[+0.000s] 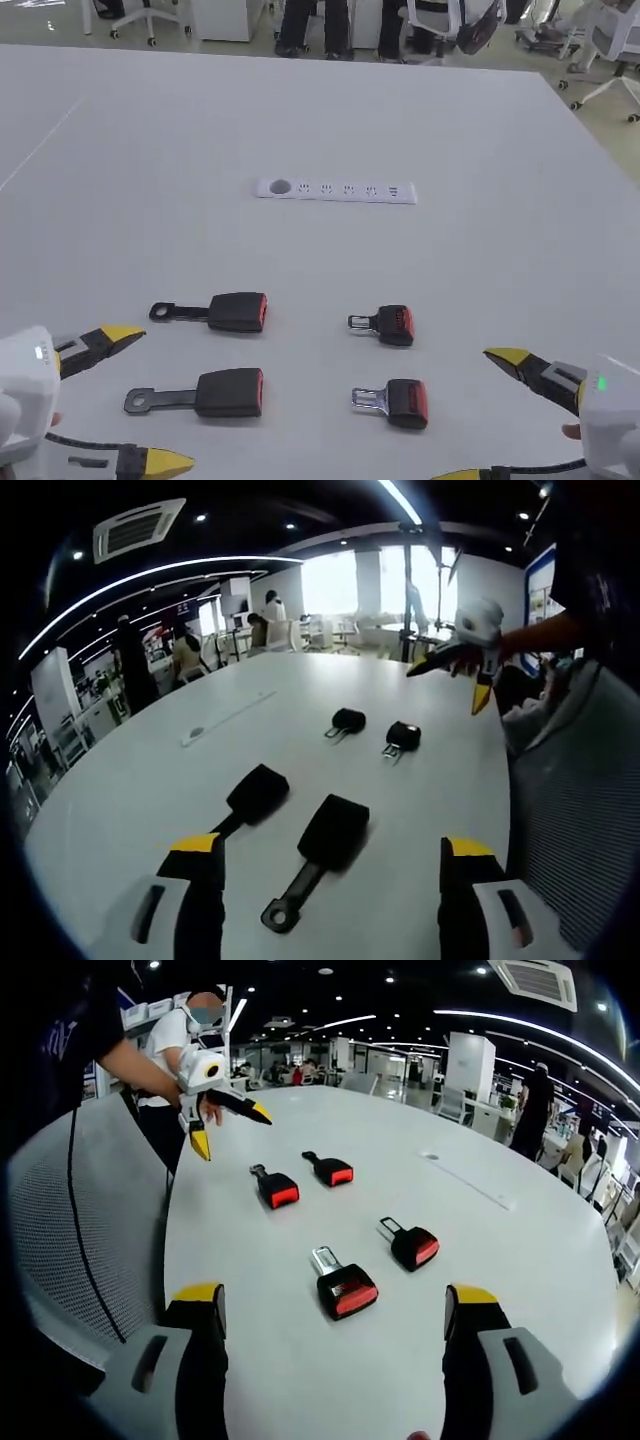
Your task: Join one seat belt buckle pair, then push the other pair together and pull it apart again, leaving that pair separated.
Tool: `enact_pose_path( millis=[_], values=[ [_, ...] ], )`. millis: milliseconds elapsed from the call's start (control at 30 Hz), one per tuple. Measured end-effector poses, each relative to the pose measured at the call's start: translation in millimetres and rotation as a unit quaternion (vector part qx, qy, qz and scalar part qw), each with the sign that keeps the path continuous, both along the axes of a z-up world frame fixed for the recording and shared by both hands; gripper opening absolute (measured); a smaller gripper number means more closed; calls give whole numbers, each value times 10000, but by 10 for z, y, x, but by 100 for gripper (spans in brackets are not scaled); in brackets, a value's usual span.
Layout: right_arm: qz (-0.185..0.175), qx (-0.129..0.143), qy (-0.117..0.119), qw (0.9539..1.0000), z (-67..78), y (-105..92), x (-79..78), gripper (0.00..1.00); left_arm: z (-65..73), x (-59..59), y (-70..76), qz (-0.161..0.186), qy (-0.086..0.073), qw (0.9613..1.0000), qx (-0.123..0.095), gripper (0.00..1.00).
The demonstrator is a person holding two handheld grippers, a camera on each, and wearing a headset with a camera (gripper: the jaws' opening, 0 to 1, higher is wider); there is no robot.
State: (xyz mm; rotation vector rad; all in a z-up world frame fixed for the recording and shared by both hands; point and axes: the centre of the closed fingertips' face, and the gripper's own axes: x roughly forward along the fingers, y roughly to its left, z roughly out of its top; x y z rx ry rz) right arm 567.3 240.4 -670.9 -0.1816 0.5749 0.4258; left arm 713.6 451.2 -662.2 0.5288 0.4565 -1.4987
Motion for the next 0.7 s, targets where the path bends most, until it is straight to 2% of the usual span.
enact_pose_path(
  millis=[433,700],
  values=[
    [278,-89,190,9994,-191,4,140,85,-206,15,-191,-442,22,9984,351,79],
    [542,-216,366,9976,-341,40,182,78,-368,13,-277,-767,-8,9947,678,70]
  ],
)
